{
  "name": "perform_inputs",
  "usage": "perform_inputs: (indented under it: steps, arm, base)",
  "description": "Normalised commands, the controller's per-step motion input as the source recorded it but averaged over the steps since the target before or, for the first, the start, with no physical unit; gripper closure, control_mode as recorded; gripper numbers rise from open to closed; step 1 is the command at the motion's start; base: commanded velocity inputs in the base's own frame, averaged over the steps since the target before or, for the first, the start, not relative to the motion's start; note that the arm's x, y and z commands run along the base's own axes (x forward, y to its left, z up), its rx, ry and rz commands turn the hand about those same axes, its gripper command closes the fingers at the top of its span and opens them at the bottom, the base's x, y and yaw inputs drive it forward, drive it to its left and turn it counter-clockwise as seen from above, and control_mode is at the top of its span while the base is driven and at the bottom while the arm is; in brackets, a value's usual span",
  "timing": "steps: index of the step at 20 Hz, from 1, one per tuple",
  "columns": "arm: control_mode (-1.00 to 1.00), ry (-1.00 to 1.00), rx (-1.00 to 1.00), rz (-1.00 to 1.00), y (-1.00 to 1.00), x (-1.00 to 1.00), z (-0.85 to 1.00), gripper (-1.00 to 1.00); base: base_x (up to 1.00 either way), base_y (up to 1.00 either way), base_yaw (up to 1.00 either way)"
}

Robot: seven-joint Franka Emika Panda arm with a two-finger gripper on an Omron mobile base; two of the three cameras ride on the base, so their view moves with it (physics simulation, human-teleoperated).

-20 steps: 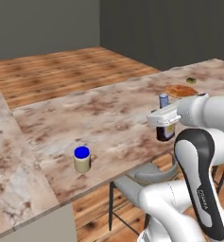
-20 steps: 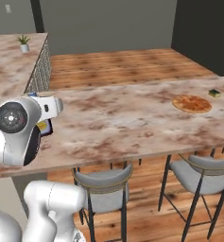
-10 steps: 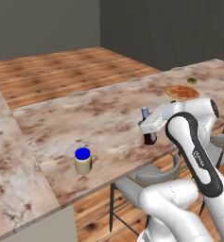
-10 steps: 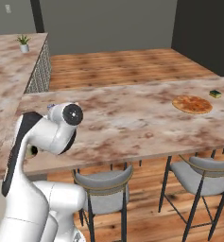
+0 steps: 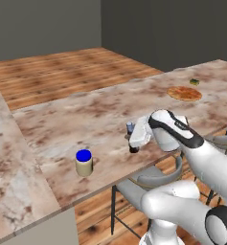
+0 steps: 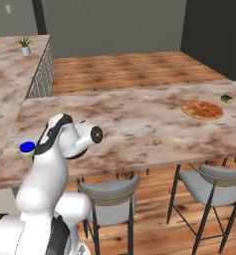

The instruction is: Move the mayonnaise and condiment bottle from the cabinet to the dining counter.

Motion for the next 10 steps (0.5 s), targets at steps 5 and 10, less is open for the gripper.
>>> perform_inputs:
  steps: [5, 10]
  arm:
    - [-1.00, -0.02, 0.01, 0.05, 0.20, 0.81, -0.60, 1.00]
    - [-1.00, 0.00, 0.00, 0.03, 0.04, 0.75, -0.60, 1.00]
  base:
    - [0.00, 0.00, 0.00]
    - [0.00, 0.00, 0.00]
